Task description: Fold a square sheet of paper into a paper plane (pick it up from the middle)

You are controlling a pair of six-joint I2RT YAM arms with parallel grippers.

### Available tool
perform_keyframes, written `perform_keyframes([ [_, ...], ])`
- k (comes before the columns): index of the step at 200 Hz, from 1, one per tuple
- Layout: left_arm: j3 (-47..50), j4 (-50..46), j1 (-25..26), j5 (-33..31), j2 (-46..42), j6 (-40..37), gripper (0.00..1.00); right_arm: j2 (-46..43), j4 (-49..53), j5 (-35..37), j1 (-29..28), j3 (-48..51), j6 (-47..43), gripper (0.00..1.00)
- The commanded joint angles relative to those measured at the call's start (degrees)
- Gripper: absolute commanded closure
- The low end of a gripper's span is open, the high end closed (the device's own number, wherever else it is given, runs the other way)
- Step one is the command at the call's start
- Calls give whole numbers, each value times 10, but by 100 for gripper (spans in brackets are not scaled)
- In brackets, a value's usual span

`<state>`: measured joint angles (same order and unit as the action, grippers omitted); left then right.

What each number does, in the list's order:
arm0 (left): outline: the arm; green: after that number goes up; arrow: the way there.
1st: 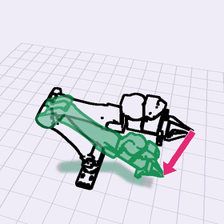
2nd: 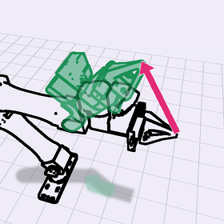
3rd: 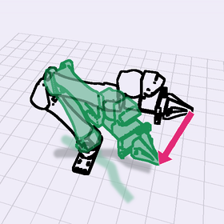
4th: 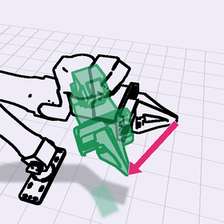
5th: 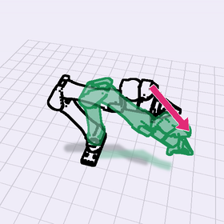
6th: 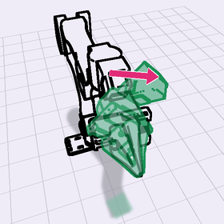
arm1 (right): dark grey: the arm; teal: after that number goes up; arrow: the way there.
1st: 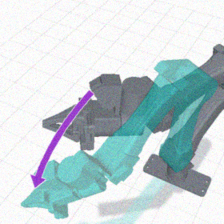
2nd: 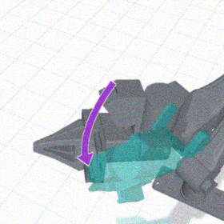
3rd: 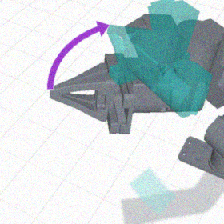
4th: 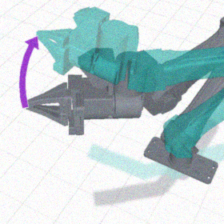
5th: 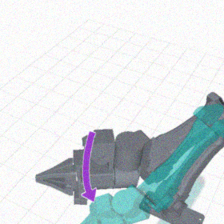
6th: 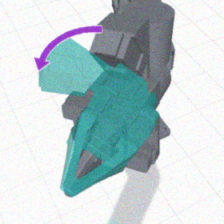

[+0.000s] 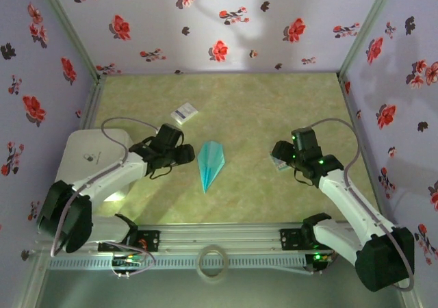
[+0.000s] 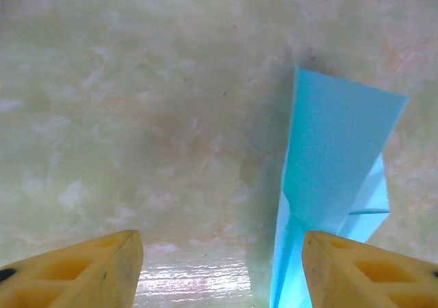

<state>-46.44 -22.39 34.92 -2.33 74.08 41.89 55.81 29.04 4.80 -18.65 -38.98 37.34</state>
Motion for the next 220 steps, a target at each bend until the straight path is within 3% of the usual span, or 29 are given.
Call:
perform_keyframes([
  [1, 9, 24, -28, 3, -45, -84, 33, -7, -1, 112, 5, -21, -65, 27],
  [23, 21, 23, -83, -50, -83, -141, 21, 2, -76, 196, 5, -7, -155, 25],
  [48, 51, 58, -157, -92, -123, -189, 14, 40, -237, 334, 11, 57, -229, 22],
  [67, 83, 102, -200, -136, -163, -227, 9, 84, -384, 344, 25, 113, -296, 20],
  [97, 146, 197, -261, -203, -197, -326, 5, 184, -514, 275, 71, 126, -323, 20],
  [120, 205, 321, -304, -184, -177, -336, 5, 253, -560, 202, 101, 98, -338, 20],
  [140, 237, 418, -307, -151, -139, -390, 5, 286, -666, 124, 127, 116, -357, 19],
  [160, 249, 505, -314, -145, -83, -394, 4, 317, -764, 58, 167, 159, -331, 20],
  [178, 253, 564, -316, -128, -40, -420, 4, 343, -878, 19, 170, 201, -345, 20],
  [195, 261, 630, -322, -106, -7, -423, 4, 327, -830, 38, 170, 190, -337, 19],
  [198, 262, 640, -324, -102, 0, -420, 4, 330, -822, 50, 170, 184, -334, 6],
  [202, 263, 656, -328, -93, 9, -416, 4, 334, -815, 65, 169, 176, -328, 1],
  [220, 252, 684, -341, -55, 53, -413, 5, 331, -800, 93, 171, 172, -317, 1],
])
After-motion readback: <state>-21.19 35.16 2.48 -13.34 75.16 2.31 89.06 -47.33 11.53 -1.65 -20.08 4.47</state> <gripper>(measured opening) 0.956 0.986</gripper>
